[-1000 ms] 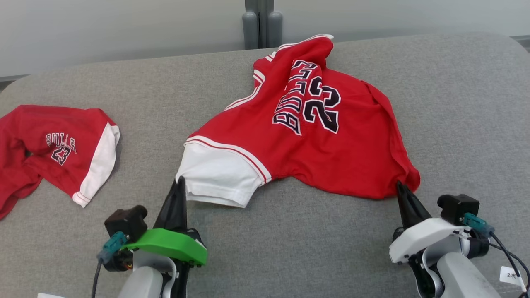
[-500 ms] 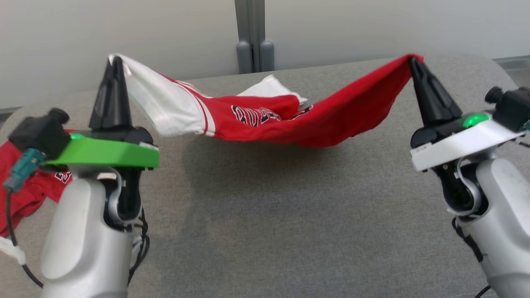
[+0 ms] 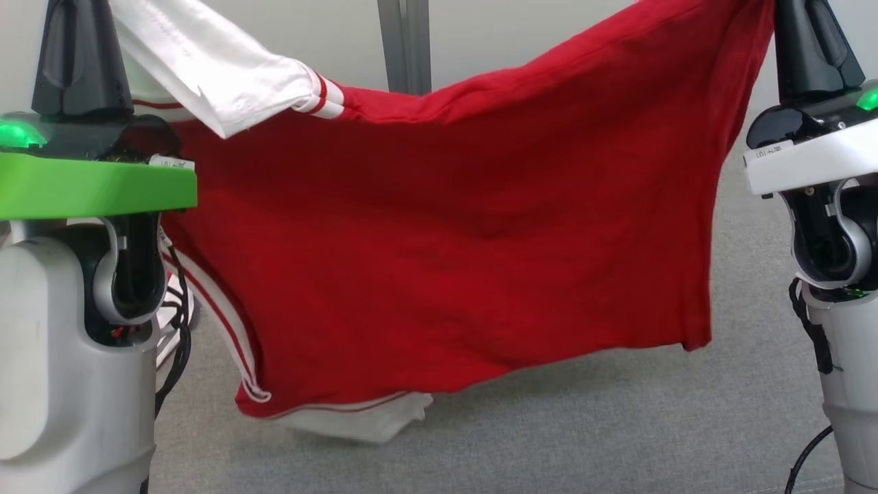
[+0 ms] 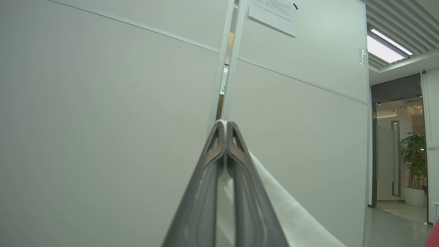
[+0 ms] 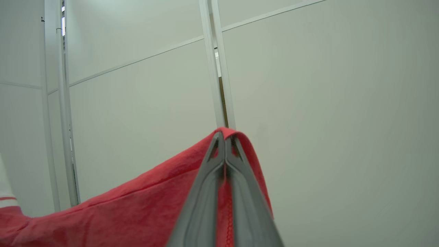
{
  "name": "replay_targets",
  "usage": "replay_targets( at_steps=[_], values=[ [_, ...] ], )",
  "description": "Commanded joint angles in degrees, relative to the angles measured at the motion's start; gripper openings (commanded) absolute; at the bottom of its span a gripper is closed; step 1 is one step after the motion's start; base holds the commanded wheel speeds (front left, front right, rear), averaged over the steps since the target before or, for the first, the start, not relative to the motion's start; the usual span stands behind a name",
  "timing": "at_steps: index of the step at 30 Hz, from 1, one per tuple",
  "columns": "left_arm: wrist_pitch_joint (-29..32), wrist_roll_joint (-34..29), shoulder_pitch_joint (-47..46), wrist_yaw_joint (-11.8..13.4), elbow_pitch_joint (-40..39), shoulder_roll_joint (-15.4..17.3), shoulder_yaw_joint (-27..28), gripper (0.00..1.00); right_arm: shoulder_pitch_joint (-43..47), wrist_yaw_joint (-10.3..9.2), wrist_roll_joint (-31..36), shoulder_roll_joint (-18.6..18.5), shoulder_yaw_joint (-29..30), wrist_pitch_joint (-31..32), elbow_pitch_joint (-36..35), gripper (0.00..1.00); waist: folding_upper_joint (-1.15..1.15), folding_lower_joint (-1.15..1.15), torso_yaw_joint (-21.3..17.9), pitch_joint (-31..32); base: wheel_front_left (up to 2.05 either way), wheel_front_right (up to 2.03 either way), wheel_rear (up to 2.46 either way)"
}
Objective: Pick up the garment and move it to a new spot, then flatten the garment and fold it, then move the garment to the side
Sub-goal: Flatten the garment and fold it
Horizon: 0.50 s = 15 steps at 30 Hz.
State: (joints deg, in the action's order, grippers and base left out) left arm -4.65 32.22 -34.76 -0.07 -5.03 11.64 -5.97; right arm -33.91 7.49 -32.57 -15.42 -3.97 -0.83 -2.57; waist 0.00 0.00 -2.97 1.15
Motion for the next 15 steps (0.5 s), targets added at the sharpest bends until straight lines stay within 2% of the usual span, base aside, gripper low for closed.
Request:
replay_targets(
  at_steps=[1, 4, 8, 12, 15],
  values=[
    [0.85, -0.18, 0.12, 0.33, -1.11, 0.74, -0.24, 0.0, 1.42, 0.0, 2.12, 0.52, 0.74, 1.7, -1.41, 0.0, 0.0, 0.0, -0.05, -0.31, 0.0, 0.0, 0.0],
    [2.96, -0.64, -0.25, 0.62, -2.4, 1.69, -0.83, 0.0, 2.06, 0.0, 4.93, 2.13, 1.68, 4.93, -4.13, 0.0, 0.0, 0.0, -0.29, -1.68, 0.0, 0.0, 0.0],
    [6.3, -1.64, -3.52, 0.07, -1.74, 3.38, -2.11, 0.0, -0.51, 0.0, 7.36, 2.55, 2.47, 8.16, -4.98, 0.0, 0.0, 0.0, -0.71, -6.48, 0.0, 0.0, 0.0],
    [8.85, -3.54, -11.3, -1.68, 2.08, 6.2, -3.13, 0.0, -8.1, 0.0, 9.46, 0.22, 1.72, 8.62, -0.93, 0.0, 0.0, 0.0, -1.21, -15.29, 0.0, 0.0, 0.0],
    [9.17, -5.62, -20.03, -3.82, 8.2, 7.98, -4.65, 0.0, -16.75, 0.0, 11.38, -2.13, -0.35, 6.35, 5.41, 0.0, 0.0, 0.0, -1.23, -22.19, 0.0, 0.0, 0.0]
  ],
)
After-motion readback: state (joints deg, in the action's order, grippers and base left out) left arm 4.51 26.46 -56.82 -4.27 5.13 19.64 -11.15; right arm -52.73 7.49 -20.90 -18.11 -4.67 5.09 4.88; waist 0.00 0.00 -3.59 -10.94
